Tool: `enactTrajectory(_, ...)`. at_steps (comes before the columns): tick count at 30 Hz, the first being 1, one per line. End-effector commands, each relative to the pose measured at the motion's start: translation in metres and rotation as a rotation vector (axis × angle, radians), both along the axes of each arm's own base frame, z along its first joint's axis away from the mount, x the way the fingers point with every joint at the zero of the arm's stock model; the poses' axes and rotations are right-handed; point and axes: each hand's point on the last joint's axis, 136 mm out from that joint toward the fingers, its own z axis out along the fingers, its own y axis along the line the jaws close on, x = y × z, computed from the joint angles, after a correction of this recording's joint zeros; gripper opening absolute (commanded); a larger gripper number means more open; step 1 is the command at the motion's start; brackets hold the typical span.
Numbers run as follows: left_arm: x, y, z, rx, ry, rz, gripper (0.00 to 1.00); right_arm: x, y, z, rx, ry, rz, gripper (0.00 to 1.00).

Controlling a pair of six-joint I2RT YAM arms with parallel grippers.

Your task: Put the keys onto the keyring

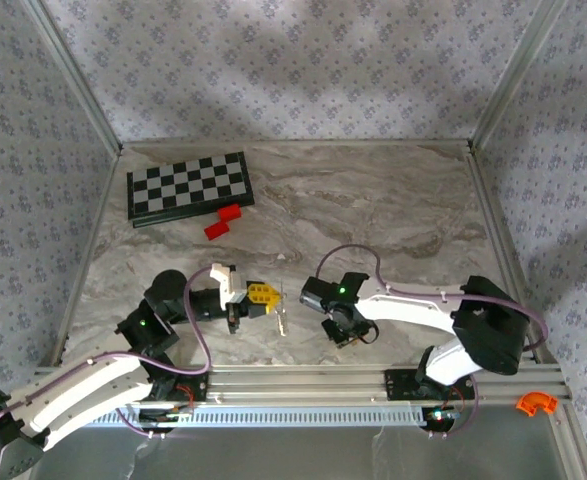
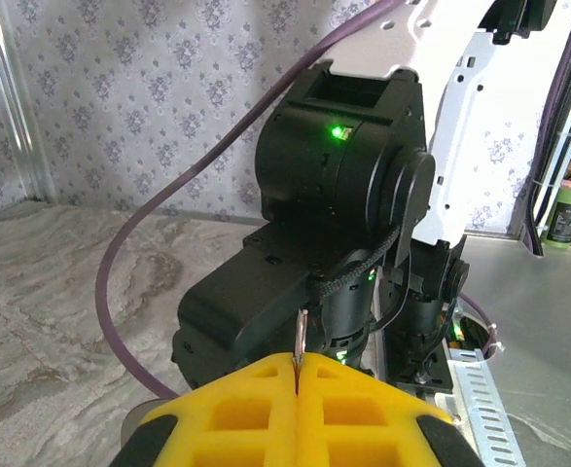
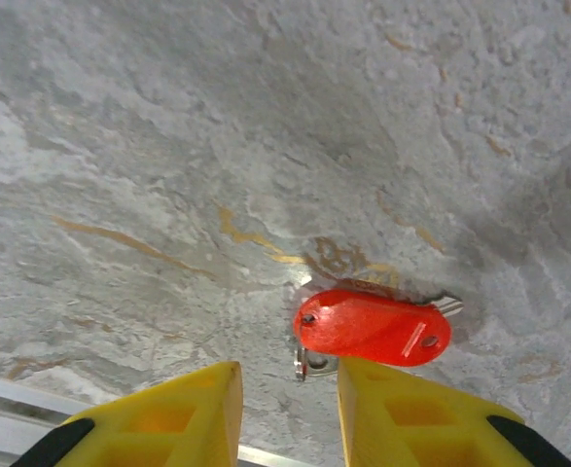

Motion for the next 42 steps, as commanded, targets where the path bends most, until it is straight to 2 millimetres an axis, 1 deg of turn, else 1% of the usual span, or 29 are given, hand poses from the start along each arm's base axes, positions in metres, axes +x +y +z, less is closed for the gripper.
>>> enactTrajectory(1,-0.006,0.002,0.012,-0.037,-0.035,-0.024,0.00,0.001,-0.005,0.000,0.006,-0.048,-0.038,0.34)
enactTrajectory(10,-0.006,0.002,0.012,-0.038,-0.034,-0.023,0.00,-0.001,-0.006,-0.007,0.036,-0.058,-0.072,0.30)
enactTrajectory(14,-0.006,0.002,0.012,-0.038,-0.035,-0.020,0.00,-0.001,-0.006,-0.010,0.031,-0.057,-0.073,0.26)
enactTrajectory(24,-0.006,0.002,0.011,-0.036,-0.035,-0.021,0.00,-0.001,-0.010,-0.010,0.006,-0.061,-0.073,0.12)
enactTrajectory(32,-0.007,0.003,0.013,-0.043,-0.037,-0.020,0.00,-0.001,-0.015,-0.005,-0.026,-0.057,-0.066,0.05)
enactTrajectory(36,-0.007,0.004,0.014,-0.045,-0.040,-0.020,0.00,-0.007,-0.017,-0.001,-0.052,-0.012,-0.061,0.00)
enactTrajectory(39,-0.008,0.004,0.014,-0.045,-0.042,-0.023,0.00,-0.020,-0.025,0.003,-0.100,0.066,-0.061,0.00)
enactTrajectory(42,-0.009,0.006,0.015,-0.045,-0.047,-0.022,0.00,-0.024,-0.027,0.006,-0.116,0.136,-0.041,0.00)
